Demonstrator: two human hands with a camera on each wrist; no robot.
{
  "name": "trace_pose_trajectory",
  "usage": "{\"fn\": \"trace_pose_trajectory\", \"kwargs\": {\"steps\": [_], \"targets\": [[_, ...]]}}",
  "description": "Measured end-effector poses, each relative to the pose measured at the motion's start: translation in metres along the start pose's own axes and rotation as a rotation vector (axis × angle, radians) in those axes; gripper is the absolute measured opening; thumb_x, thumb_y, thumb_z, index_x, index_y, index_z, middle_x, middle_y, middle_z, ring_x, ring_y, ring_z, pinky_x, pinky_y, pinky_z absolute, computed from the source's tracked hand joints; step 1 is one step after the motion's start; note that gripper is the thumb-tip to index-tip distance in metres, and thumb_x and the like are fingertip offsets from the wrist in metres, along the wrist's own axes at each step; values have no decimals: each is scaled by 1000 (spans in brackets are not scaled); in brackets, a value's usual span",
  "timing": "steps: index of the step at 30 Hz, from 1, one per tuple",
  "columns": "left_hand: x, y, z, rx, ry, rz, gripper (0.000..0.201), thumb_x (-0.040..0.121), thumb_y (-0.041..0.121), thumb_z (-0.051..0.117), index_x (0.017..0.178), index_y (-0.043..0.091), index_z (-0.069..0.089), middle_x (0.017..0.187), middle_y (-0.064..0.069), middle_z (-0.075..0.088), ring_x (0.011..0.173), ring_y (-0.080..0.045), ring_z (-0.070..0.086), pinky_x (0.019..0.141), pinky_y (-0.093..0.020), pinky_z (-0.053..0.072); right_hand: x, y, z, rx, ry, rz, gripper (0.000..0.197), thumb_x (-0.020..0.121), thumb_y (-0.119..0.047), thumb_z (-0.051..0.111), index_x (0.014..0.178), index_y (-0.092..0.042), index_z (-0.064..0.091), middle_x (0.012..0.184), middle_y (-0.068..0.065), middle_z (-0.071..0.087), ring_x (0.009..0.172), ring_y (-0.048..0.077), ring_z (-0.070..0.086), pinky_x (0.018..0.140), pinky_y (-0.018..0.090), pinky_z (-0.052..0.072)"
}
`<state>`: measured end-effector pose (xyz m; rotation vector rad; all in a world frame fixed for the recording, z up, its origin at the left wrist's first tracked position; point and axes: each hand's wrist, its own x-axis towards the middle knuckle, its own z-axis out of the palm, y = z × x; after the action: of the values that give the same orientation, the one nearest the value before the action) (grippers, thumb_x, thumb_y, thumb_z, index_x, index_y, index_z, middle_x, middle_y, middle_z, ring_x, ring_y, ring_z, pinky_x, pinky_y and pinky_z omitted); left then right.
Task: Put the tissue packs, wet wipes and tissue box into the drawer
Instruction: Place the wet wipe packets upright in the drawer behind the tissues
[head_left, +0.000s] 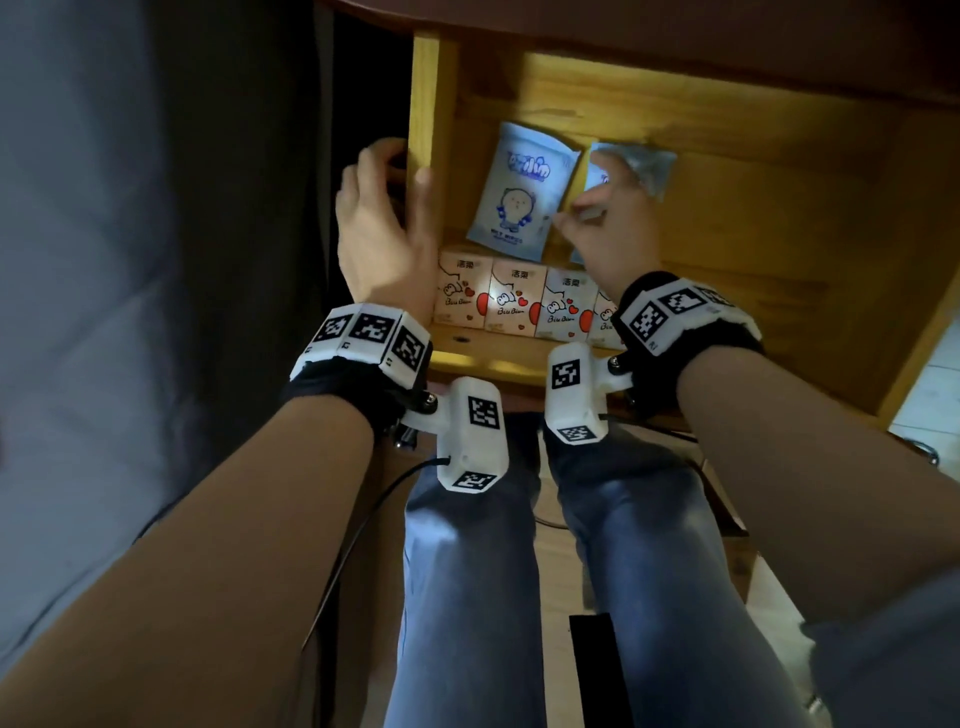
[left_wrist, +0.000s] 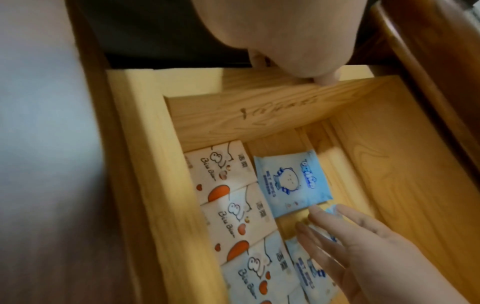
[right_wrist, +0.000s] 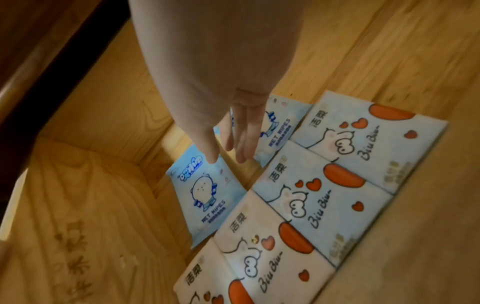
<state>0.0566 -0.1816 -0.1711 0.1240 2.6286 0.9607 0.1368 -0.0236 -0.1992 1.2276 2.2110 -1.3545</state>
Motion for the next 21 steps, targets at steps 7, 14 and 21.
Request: {"fn": "trace_pose_trajectory", "kwargs": {"steps": [7, 14, 21], "targets": [[-2, -11, 0, -101, -246, -161, 46, 98, 45, 25, 126, 20, 52, 118, -5, 64, 111, -19, 59, 97, -34, 47, 11, 1, 16, -85, -26, -37, 74, 82, -11, 68, 144, -15, 27, 109, 9, 66, 106, 17, 57, 91, 17, 35], [-1, -11, 0, -142, -269, -171, 41, 100, 41, 27, 128, 23, 50, 115, 4, 61, 108, -8, 55, 85, -15, 41, 6, -11, 21, -134, -209, -120, 83, 84, -10, 66, 147, -13, 12, 108, 6, 66, 93, 7, 51, 77, 1, 35], [0, -12, 1, -168, -260, -170, 42, 100, 41, 26, 128, 21, 50, 121, -1, 61, 113, -13, 56, 91, -22, 41, 2, -9, 21, -94, -154, -103, 51, 86, -10, 62, 135, -12, 45, 121, 9, 63, 114, 20, 54, 90, 18, 32]]}}
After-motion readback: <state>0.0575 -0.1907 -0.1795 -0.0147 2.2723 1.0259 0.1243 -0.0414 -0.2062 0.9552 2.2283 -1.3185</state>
